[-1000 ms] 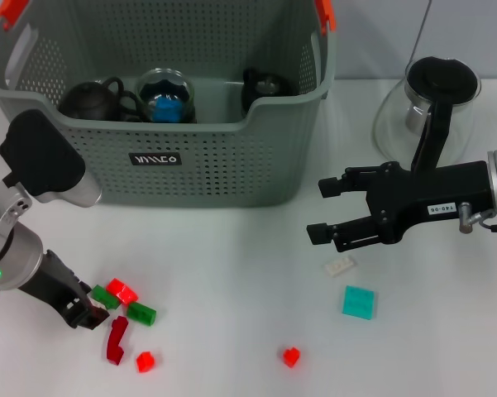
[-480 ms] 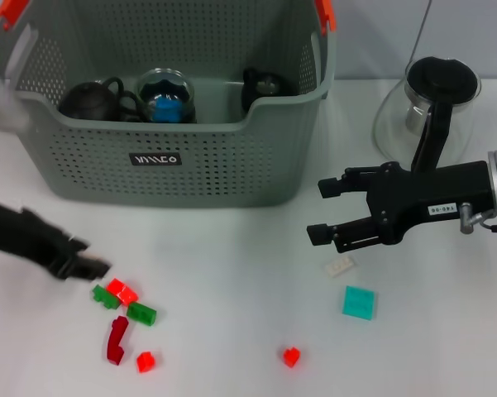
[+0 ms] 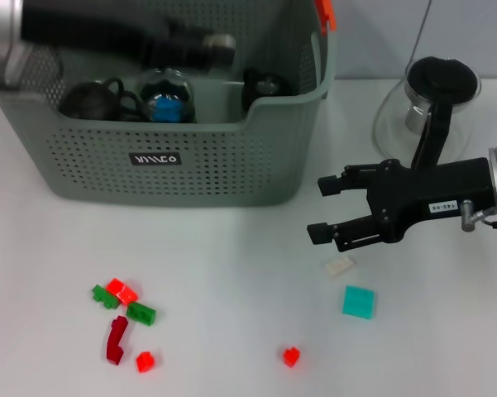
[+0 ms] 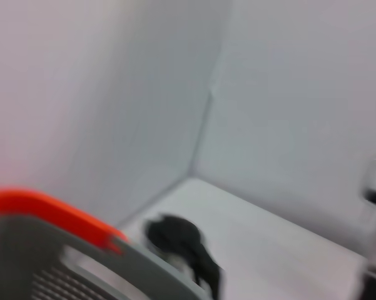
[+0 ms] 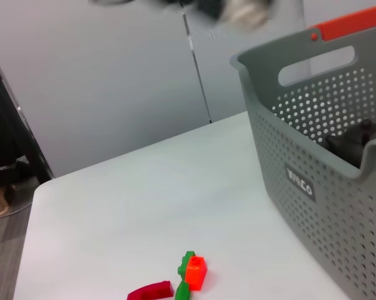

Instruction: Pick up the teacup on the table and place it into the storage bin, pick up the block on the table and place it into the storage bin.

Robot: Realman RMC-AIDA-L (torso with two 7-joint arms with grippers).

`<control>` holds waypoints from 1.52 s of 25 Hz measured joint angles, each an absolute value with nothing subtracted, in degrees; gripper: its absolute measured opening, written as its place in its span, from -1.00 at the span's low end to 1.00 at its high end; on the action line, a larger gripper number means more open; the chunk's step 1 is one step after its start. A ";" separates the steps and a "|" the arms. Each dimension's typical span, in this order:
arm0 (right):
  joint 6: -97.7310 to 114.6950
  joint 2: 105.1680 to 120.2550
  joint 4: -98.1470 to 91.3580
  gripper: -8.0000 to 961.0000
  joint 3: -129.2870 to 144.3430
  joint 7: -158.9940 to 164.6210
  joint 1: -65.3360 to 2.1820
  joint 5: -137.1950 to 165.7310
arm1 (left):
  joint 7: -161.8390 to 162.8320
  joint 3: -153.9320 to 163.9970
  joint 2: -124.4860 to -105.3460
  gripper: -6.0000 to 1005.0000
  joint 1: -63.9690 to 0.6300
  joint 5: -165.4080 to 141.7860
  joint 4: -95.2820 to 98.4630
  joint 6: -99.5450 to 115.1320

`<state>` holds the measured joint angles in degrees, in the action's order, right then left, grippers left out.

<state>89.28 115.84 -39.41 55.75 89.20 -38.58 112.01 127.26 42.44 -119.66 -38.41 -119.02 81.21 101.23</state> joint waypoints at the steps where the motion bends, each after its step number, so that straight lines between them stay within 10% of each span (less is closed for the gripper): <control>1: 89.37 115.84 -39.43 0.90 55.75 89.20 -38.58 112.01 | 127.86 43.22 -117.93 -0.10 -41.63 -121.33 76.63 95.82; 7: 89.56 115.84 -39.53 0.90 55.68 89.21 -38.59 112.10 | 130.15 43.53 -114.15 -0.01 -46.87 -126.91 64.59 81.98; 16: 89.57 115.84 -39.55 0.90 55.68 89.21 -38.68 112.05 | 130.40 43.44 -114.17 0.34 -46.29 -127.41 65.49 79.14; 21: 89.55 115.84 -39.56 0.90 55.64 89.21 -38.79 112.03 | 128.33 42.87 -115.30 0.88 -42.17 -120.86 73.96 89.55; 38: 88.33 116.18 -39.23 0.90 55.63 89.67 -39.09 111.91 | 110.78 61.58 -124.53 0.86 -22.17 -141.13 97.40 109.57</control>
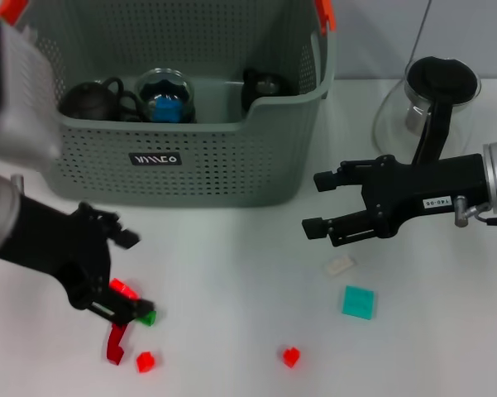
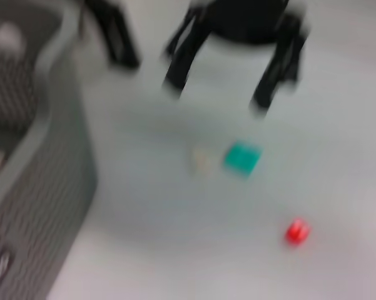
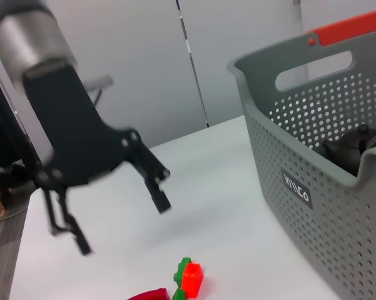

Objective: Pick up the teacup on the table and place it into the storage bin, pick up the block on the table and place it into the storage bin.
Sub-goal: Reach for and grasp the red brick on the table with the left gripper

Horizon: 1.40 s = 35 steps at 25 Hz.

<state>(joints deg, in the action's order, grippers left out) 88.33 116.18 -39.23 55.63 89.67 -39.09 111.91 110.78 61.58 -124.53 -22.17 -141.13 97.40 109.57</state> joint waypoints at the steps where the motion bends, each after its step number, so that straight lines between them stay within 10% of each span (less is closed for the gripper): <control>1: 88.25 116.21 -39.18 0.90 55.63 89.67 -39.06 111.91 | 111.66 63.61 -124.60 0.86 -21.56 -143.25 97.49 108.09; 35: 87.36 116.17 -38.03 0.90 52.36 90.09 -38.25 111.80 | 99.98 84.18 -124.80 0.85 -20.26 -160.60 92.20 98.51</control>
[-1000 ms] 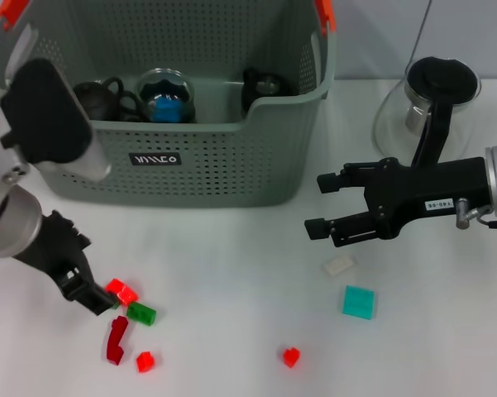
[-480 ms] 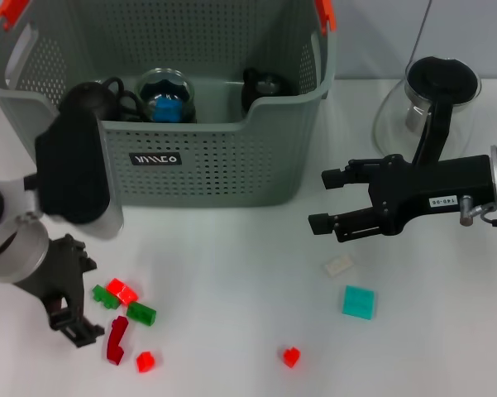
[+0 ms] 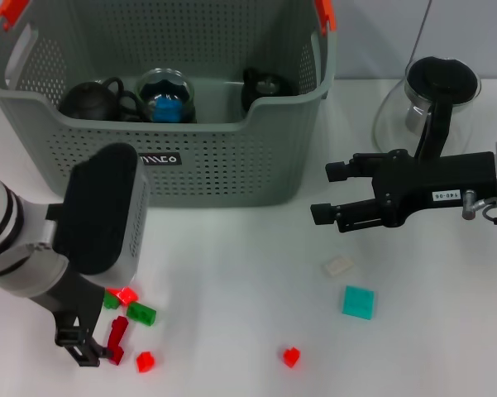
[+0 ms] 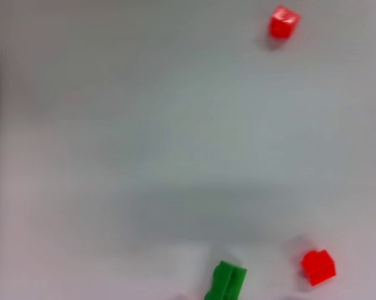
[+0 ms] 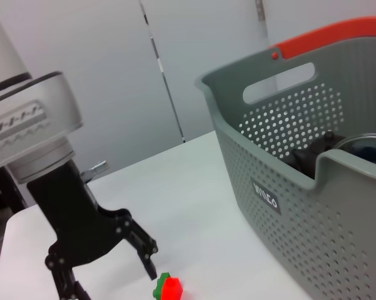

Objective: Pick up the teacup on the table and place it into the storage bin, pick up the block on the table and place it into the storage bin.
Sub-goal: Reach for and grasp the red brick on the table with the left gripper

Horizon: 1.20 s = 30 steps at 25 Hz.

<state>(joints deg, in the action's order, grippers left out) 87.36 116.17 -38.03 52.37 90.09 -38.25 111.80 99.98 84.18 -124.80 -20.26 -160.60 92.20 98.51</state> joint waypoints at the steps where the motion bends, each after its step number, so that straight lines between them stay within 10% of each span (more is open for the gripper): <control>1: 87.31 116.17 -37.87 0.90 52.19 90.09 -38.25 111.80 | 99.03 84.61 -124.80 0.85 -20.41 -160.59 92.20 98.84; 30: 87.19 116.45 -36.38 0.90 50.36 89.86 -38.45 111.84 | 95.09 89.58 -124.72 0.78 -22.68 -163.10 84.87 97.15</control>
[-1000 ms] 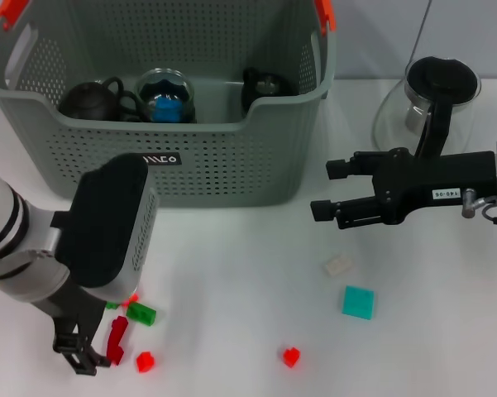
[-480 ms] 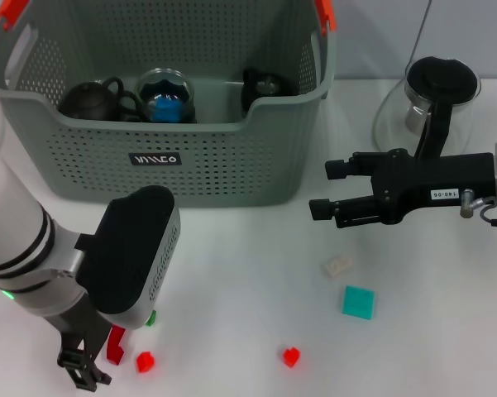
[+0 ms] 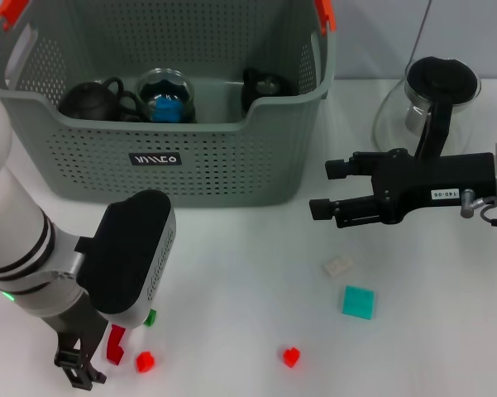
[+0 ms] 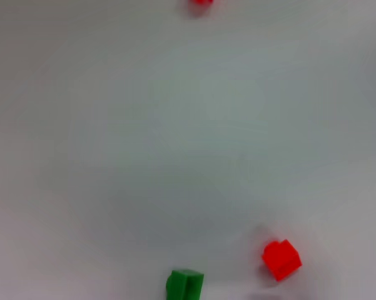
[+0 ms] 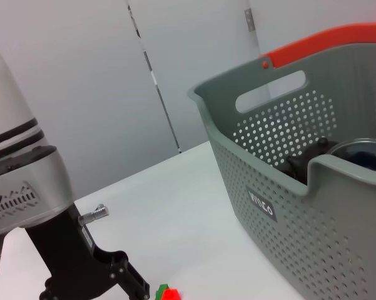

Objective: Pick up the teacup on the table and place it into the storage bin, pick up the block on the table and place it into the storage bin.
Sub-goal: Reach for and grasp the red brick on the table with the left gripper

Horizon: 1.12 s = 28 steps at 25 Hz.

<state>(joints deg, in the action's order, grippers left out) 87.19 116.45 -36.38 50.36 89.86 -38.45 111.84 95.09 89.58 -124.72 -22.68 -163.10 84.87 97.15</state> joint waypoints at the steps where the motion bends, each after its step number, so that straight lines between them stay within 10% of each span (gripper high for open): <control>1: 87.19 116.45 -36.38 0.90 50.36 89.81 -38.50 111.83 | 95.09 89.52 -124.72 0.78 -22.68 -163.13 84.66 97.05; 28: 86.93 116.54 -36.38 0.90 50.36 89.57 -38.36 111.80 | 95.19 89.83 -124.72 0.72 -23.12 -163.39 81.91 94.38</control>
<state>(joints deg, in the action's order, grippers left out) 86.93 116.54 -36.38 50.36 89.57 -38.36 111.80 95.19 89.83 -124.72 -23.12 -163.39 81.91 94.38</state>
